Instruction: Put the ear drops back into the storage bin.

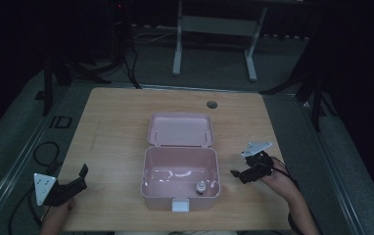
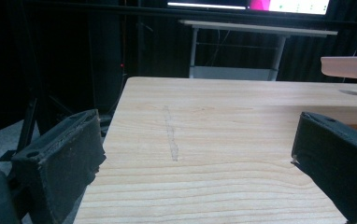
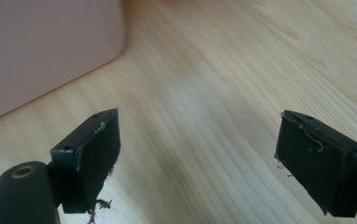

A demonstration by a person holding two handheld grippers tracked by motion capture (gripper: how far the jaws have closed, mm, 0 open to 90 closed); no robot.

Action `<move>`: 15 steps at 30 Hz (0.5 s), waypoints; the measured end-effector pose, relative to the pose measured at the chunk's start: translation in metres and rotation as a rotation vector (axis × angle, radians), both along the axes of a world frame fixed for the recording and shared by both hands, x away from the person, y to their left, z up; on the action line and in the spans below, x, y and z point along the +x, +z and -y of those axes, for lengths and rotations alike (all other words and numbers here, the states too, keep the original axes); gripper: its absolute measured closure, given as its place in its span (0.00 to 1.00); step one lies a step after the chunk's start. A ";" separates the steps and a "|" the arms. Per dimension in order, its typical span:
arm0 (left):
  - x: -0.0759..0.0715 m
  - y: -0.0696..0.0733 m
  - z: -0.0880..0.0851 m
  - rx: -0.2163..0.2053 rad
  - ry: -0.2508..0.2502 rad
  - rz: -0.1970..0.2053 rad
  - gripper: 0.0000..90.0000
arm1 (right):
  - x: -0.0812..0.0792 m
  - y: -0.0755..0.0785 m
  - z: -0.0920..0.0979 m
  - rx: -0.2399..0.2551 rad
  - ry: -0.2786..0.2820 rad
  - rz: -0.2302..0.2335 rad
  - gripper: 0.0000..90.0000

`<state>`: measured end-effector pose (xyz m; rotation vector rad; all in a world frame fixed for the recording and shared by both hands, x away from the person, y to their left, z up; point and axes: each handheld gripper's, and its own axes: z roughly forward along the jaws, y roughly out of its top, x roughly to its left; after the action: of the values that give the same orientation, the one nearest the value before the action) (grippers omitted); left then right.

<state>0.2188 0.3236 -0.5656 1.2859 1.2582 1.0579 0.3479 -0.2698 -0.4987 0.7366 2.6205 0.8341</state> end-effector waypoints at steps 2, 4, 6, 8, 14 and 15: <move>0.000 0.000 0.000 0.001 -0.001 -0.001 0.03 | -0.001 -0.005 0.005 0.020 -0.033 0.012 0.15; 0.000 0.000 0.000 0.001 0.000 0.000 0.03 | -0.002 -0.010 0.010 0.025 -0.061 0.029 0.15; 0.000 0.000 0.000 0.001 0.000 0.000 0.03 | -0.002 -0.013 0.014 0.049 -0.086 0.033 0.15; 0.000 0.000 0.000 0.001 0.000 0.000 0.03 | -0.003 -0.014 0.015 0.060 -0.100 0.047 0.15; 0.000 0.000 0.000 0.001 -0.001 -0.001 0.03 | -0.004 -0.023 0.024 0.131 -0.229 0.125 0.15; 0.000 0.000 0.000 0.001 0.000 0.000 0.03 | -0.005 -0.025 0.025 0.144 -0.251 0.140 0.15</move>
<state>0.2188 0.3236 -0.5656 1.2867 1.2579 1.0579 0.3432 -0.2948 -0.5234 0.9842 2.3038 0.9674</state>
